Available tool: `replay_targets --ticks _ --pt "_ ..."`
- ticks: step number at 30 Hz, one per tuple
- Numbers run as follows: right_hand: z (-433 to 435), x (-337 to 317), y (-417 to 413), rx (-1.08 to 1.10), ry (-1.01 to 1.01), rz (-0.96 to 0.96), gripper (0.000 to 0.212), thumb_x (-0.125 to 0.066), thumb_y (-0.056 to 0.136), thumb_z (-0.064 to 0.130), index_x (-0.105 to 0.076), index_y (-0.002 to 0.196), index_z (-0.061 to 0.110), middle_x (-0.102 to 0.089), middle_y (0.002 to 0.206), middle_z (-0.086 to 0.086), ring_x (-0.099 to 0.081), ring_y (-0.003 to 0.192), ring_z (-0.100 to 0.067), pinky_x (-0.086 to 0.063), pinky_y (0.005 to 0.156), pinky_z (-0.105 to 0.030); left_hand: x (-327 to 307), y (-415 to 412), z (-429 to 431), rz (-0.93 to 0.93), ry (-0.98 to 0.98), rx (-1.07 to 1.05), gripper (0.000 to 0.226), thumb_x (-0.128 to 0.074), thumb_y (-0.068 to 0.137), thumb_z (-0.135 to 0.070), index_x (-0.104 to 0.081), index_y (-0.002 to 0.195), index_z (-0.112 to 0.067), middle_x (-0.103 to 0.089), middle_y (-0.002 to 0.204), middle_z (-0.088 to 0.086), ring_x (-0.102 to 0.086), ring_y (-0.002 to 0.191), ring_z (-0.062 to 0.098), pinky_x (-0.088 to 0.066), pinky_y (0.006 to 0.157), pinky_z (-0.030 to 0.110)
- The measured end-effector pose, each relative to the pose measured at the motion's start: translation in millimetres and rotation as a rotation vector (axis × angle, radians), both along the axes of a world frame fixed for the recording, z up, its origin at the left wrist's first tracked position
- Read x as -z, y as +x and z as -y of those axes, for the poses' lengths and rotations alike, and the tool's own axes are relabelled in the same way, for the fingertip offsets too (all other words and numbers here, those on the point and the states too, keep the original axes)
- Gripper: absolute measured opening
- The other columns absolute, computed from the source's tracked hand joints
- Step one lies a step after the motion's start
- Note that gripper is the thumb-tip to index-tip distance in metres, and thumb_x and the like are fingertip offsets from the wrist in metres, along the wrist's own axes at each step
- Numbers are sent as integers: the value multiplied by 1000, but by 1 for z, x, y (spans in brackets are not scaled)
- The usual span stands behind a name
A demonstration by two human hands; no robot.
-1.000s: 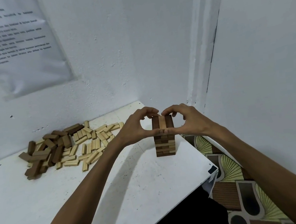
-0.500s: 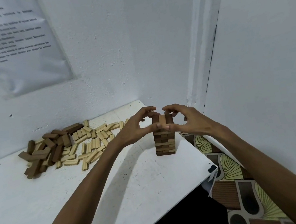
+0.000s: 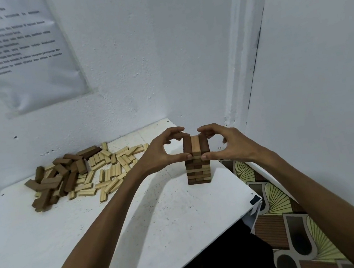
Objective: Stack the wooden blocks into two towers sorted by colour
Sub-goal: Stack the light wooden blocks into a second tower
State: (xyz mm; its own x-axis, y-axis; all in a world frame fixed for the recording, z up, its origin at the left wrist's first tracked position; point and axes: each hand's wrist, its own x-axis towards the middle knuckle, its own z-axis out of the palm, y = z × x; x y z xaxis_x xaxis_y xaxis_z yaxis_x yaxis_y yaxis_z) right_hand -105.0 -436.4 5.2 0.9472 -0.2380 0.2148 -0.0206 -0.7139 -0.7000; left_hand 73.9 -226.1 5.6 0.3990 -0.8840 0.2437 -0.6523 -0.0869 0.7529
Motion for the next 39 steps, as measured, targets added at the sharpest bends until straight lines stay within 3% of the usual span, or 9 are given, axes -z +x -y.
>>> replay_targets --ticks 5,9,17,25,31,35,39 --pt "0 2 3 7 32 9 77 -88 75 49 -53 143 37 -63 134 15 -57 123 0 -40 86 -18 1 0 1 -31 23 -11 80 -91 72 -43 -53 141 -30 -69 123 -23 -60 123 7 -44 109 35" --pt "0 4 4 25 65 26 74 -90 76 43 -54 141 38 -64 133 15 -58 122 0 -42 80 -18 1 -3 2 -66 1 -10 80 -87 68 -53 -56 138 -29 -72 119 -17 -63 119 9 -45 105 34" --pt "0 4 4 30 50 26 73 -89 77 44 -55 141 39 -64 132 17 -59 119 2 -37 81 -8 3 -3 2 -53 -20 -15 77 -86 68 -53 -58 136 -31 -72 120 -13 -63 120 9 -45 106 38" --pt "-2 4 3 36 39 23 72 -88 77 46 -55 140 38 -64 132 18 -58 120 3 -38 83 -12 3 -3 1 -34 -14 -36 79 -86 67 -55 -58 137 -31 -72 122 -16 -62 120 8 -44 106 37" --pt "-1 6 2 25 40 4 83 -88 74 50 -48 146 38 -62 137 17 -57 124 2 -40 87 -16 1 -7 7 9 -9 -17 83 -92 72 -43 -52 144 -30 -64 137 -22 -57 130 5 -43 107 39" --pt "-2 7 3 22 37 -19 86 -90 72 50 -46 146 41 -63 132 16 -56 123 4 -40 90 -17 1 -7 13 13 -8 -7 81 -92 74 -38 -52 143 -26 -67 134 -18 -57 129 2 -42 107 35" --pt "-1 9 3 33 35 -22 85 -90 72 49 -48 145 41 -64 131 13 -56 122 4 -40 88 -16 0 -10 15 -4 -11 -16 81 -89 69 -49 -55 140 -28 -69 125 -20 -58 124 2 -40 103 28"
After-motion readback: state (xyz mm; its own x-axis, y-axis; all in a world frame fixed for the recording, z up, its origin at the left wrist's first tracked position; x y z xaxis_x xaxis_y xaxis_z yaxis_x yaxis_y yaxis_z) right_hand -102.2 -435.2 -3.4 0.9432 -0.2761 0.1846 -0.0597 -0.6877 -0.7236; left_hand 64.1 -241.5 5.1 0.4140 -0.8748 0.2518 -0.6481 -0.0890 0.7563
